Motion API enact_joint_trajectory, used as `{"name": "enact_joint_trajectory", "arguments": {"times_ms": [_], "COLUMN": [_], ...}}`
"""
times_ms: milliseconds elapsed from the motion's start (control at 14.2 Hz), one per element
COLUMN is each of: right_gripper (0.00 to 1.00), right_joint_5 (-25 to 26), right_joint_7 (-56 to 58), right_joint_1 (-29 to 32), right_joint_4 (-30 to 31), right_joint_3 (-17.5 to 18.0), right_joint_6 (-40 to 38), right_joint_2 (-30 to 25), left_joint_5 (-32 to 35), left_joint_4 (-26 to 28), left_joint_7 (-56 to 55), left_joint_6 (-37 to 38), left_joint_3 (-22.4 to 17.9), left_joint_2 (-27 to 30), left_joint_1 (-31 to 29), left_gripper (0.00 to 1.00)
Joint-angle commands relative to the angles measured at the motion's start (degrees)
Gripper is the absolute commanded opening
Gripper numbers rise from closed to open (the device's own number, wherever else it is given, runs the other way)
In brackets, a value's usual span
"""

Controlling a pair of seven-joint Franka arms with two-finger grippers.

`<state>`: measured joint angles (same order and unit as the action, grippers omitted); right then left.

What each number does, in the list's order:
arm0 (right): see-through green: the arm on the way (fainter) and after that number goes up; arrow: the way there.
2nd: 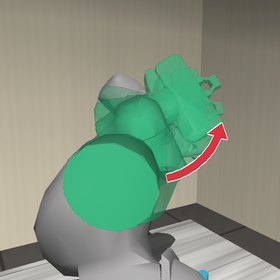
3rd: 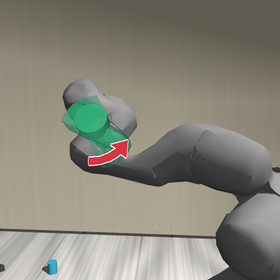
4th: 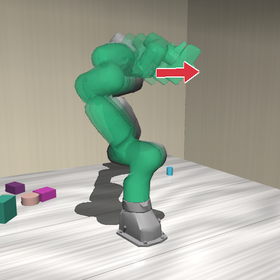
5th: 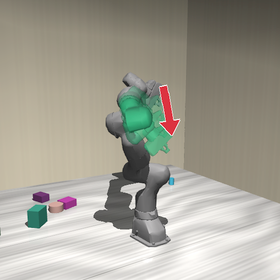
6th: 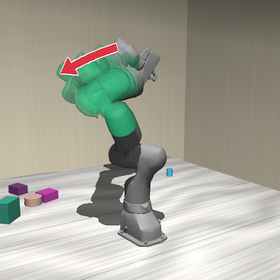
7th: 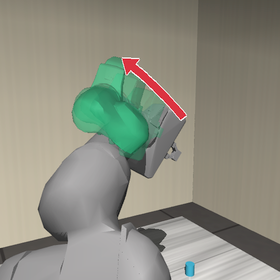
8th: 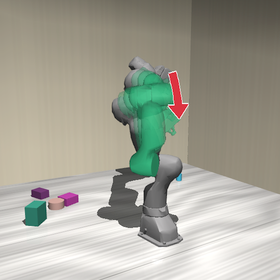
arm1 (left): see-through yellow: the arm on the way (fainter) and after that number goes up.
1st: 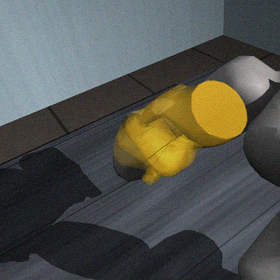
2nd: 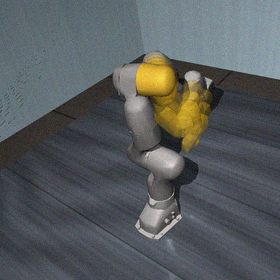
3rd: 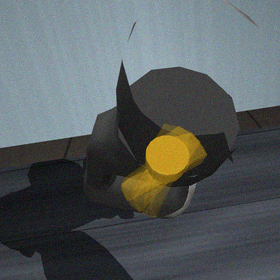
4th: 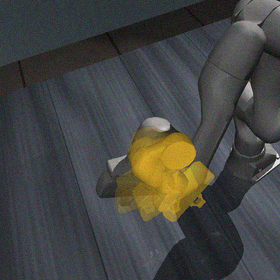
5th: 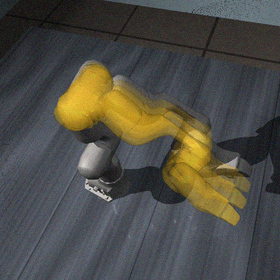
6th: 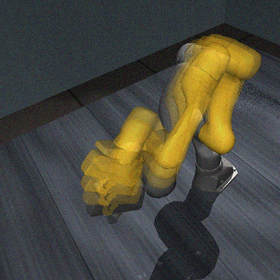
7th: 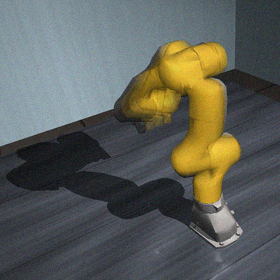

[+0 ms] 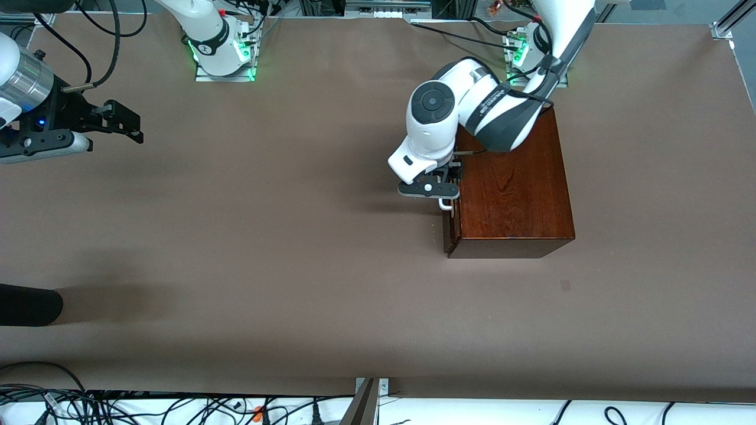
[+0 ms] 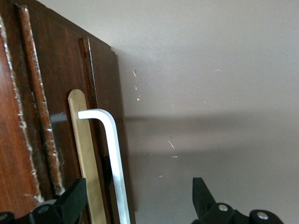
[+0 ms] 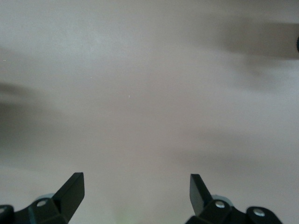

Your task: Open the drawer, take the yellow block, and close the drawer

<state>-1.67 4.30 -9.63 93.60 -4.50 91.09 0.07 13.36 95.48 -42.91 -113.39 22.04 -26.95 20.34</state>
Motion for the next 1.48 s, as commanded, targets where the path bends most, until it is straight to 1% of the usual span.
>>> {"name": "enact_joint_trajectory", "arguments": {"times_ms": [0,70,633,844,985,1407], "right_gripper": [1.0,1.0,1.0,1.0,1.0,1.0], "right_joint_5": [0.61,0.61,0.61,0.61,0.61,0.61], "right_joint_7": [-0.79,-0.79,-1.14,-1.05,-1.05,-0.88], "right_joint_1": [0.22,0.22,0.05,0.14,0.05,0.14], "right_joint_4": [-0.87,-0.87,-0.87,-0.87,-0.87,-0.87], "right_joint_3": [0.37,0.37,0.55,0.55,0.55,0.46], "right_joint_6": [-0.39,-0.21,-0.65,-0.47,-0.3,-0.39], "right_joint_2": [0.11,0.11,0.11,0.11,0.11,0.11], "left_joint_5": [3.5,4.64,5.18,8.87,9.05,9.05], "left_joint_4": [-0.82,-0.82,-0.82,-0.91,-0.82,-1.17], "left_joint_7": [-3.49,-4.1,-6.04,-8.93,-9.82,-11.58], "left_joint_6": [-0.16,-0.16,-0.25,-0.69,-2.09,-2.44], "left_joint_3": [-0.25,-0.16,-0.25,-0.16,-0.16,-0.25], "left_joint_2": [-1.69,-1.79,-3.37,-5.12,-5.74,-6.44], "left_joint_1": [1.81,1.81,2.16,2.42,3.13,3.92], "left_gripper": [1.0,1.0,1.0,1.0,1.0,1.0]}}
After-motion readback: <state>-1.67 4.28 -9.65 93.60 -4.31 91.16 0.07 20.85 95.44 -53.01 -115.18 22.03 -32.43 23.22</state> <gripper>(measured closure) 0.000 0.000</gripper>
